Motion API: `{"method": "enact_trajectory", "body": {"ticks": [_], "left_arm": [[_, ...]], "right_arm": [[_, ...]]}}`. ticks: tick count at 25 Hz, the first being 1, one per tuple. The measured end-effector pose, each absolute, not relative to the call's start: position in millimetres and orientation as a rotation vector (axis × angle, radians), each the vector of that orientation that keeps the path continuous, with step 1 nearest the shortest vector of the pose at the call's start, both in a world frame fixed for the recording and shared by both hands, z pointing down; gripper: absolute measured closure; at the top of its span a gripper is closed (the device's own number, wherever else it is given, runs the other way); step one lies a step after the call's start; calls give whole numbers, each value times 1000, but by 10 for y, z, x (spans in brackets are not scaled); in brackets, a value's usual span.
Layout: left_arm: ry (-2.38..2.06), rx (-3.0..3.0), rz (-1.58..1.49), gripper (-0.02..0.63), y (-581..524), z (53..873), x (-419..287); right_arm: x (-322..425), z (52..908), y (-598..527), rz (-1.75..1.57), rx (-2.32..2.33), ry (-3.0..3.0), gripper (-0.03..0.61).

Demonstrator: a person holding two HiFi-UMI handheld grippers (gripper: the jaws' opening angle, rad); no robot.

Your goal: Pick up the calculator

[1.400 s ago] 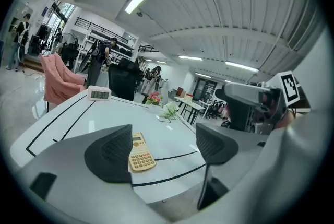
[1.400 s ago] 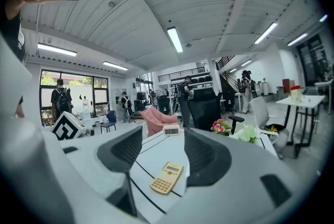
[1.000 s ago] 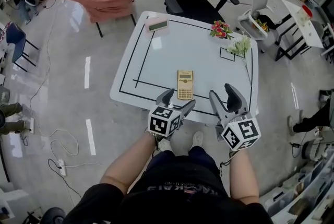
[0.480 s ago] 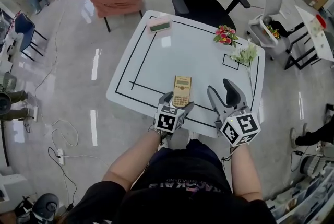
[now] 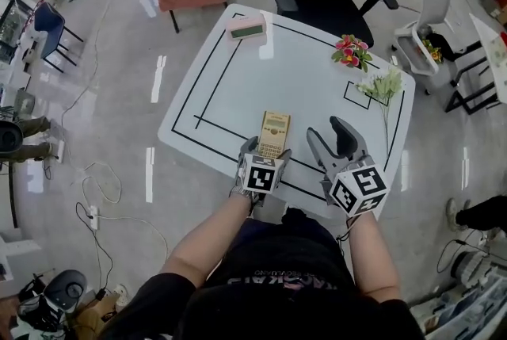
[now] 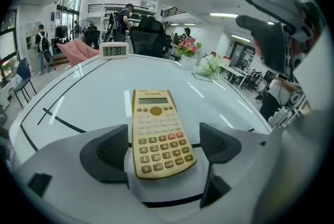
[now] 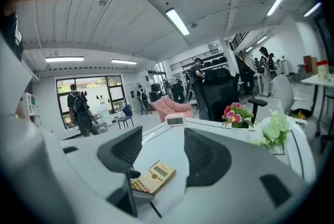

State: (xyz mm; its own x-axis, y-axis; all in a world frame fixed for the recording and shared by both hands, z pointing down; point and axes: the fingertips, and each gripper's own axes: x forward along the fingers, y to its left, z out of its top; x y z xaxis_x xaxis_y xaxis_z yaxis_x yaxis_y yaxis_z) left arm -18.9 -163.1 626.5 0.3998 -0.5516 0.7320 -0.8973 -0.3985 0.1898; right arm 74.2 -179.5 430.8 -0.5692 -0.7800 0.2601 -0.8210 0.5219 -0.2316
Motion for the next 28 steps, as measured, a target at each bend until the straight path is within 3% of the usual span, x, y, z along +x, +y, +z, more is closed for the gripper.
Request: {"method": "enact_trajectory", "body": {"ticks": [17, 28], "left_arm": [[-1327, 2036, 859, 233, -1617, 6412, -246], [-1230, 2028, 635, 242, -1656, 6287, -295]], "right_arm": [[732, 4824, -1883, 745, 1252, -2630, 342], [569, 5291, -1986, 971, 1167, -2577, 342]]}}
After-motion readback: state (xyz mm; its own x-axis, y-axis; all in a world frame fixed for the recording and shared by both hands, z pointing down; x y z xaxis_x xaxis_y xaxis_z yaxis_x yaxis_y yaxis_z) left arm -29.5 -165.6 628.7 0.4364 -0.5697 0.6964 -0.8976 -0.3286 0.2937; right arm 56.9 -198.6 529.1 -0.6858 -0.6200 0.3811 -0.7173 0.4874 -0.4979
